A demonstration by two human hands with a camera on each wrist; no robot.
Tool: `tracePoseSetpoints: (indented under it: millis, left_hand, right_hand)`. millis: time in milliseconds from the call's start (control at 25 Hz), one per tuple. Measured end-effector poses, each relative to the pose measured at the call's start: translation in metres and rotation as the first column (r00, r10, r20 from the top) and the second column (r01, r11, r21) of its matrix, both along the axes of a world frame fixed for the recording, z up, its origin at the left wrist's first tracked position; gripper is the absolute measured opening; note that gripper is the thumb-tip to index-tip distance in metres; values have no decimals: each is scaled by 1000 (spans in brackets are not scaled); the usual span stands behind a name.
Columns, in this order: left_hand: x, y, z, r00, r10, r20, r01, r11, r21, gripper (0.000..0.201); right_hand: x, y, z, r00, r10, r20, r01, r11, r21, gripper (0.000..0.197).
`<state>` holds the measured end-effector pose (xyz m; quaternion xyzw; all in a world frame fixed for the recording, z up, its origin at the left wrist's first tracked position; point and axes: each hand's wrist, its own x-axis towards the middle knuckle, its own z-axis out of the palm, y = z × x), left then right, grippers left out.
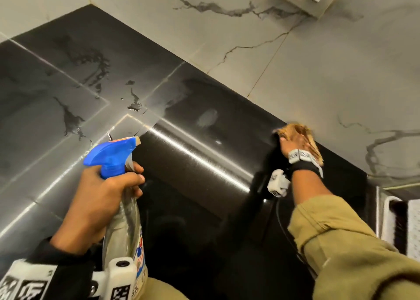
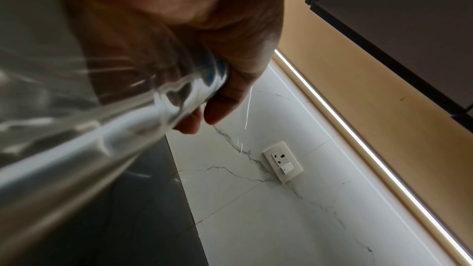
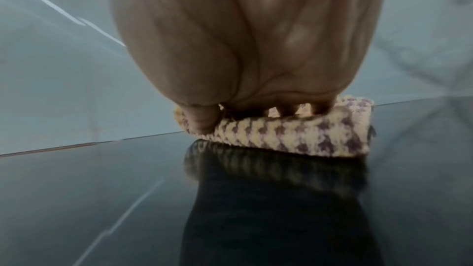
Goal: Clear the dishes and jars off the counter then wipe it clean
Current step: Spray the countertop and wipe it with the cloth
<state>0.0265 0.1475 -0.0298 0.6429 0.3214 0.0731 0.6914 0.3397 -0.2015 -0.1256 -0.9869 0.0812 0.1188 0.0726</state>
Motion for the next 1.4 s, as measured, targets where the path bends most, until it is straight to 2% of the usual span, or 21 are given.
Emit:
tracePoseSetpoints:
  millis: [80, 200, 280, 360, 520, 640, 680, 720, 760, 840, 880, 920, 960, 1000, 1040, 1080, 1200, 1280, 1320, 1360, 1400]
  left_hand:
    - [-9, 9, 0, 1000, 21, -5, -21, 1000, -7, 11]
    - [-22, 26, -2, 998, 54, -31, -54, 998, 14, 10]
    - [-28, 34, -3, 997, 65, -39, -64, 998, 17, 10]
    - [-32, 40, -2, 995, 92, -36, -92, 996, 4, 10]
    - [-37, 48, -6, 989, 143, -27, -144, 989, -25, 9]
    - [-34, 50, -10, 987, 161, -21, -162, 986, -42, 10]
    - [-32, 49, -10, 986, 166, -15, -167, 985, -46, 11]
    - [-30, 48, -10, 985, 175, -8, -175, 983, -52, 12]
    - [-29, 48, -9, 983, 184, -1, -183, 981, -62, 12]
    - [-28, 51, -6, 976, 215, 9, -214, 974, -75, 14]
    - [-29, 53, -6, 972, 233, 13, -231, 970, -72, 14]
    - [-31, 57, -5, 968, 250, 13, -249, 967, -63, 14]
    - [-35, 61, -3, 964, 266, 9, -265, 963, -49, 13]
    - [-40, 65, -3, 958, 287, 4, -287, 957, -40, 11]
    - [-46, 69, -2, 950, 314, 1, -313, 949, -34, 9]
    - [-53, 72, -2, 940, 341, -6, -341, 940, -25, 8]
    - [-75, 80, 0, 921, 388, -31, -388, 922, -3, 7]
    - [-95, 86, 3, 886, 463, -39, -463, 886, 0, 9]
    - [-103, 88, 4, 866, 498, -37, -499, 867, 1, 10]
    - [-110, 90, 4, 850, 526, -34, -526, 851, 1, 12]
    - [-115, 92, 5, 837, 547, -28, -547, 837, -2, 13]
  right_hand:
    - [-16, -37, 8, 992, -125, 37, 126, 992, -33, 72]
    - [-23, -54, 6, 918, -357, -175, 364, 931, 8, 70]
    - [-20, -32, 3, 873, -427, -237, 441, 898, 6, 71]
    - [-13, 8, 4, 915, -343, -210, 353, 936, 8, 72]
    - [-1, 100, -2, 987, -31, -159, 31, 1000, 0, 73]
    - [-19, 174, -10, 946, 279, -164, -280, 960, 13, 73]
    - [-38, 203, -11, 896, 414, -159, -418, 908, 5, 73]
    - [-64, 230, -11, 810, 562, -170, -569, 823, 11, 73]
    - [-95, 252, -11, 678, 709, -193, -716, 697, 44, 73]
    - [-167, 274, -10, 303, 924, -235, -928, 342, 150, 73]
    - [-202, 272, -9, 111, 964, -241, -968, 159, 193, 71]
    - [-227, 265, -8, -31, 972, -235, -974, 23, 224, 69]
    - [-237, 257, -6, -98, 969, -226, -969, -41, 243, 68]
    - [-229, 252, -3, -113, 976, -187, -966, -63, 252, 67]
    - [-207, 249, -1, -80, 985, -152, -975, -45, 218, 69]
    - [-176, 248, -3, -1, 992, -126, -987, 20, 161, 73]
    - [-51, 249, 2, 414, 908, -59, -910, 411, -58, 95]
    - [15, 259, 2, 633, 767, -111, -774, 630, -60, 79]
    - [30, 271, 1, 686, 709, -163, -721, 692, -25, 69]
    - [35, 287, -4, 694, 698, -175, -710, 704, -6, 64]
    - [25, 305, -12, 645, 749, -152, -761, 647, -37, 63]
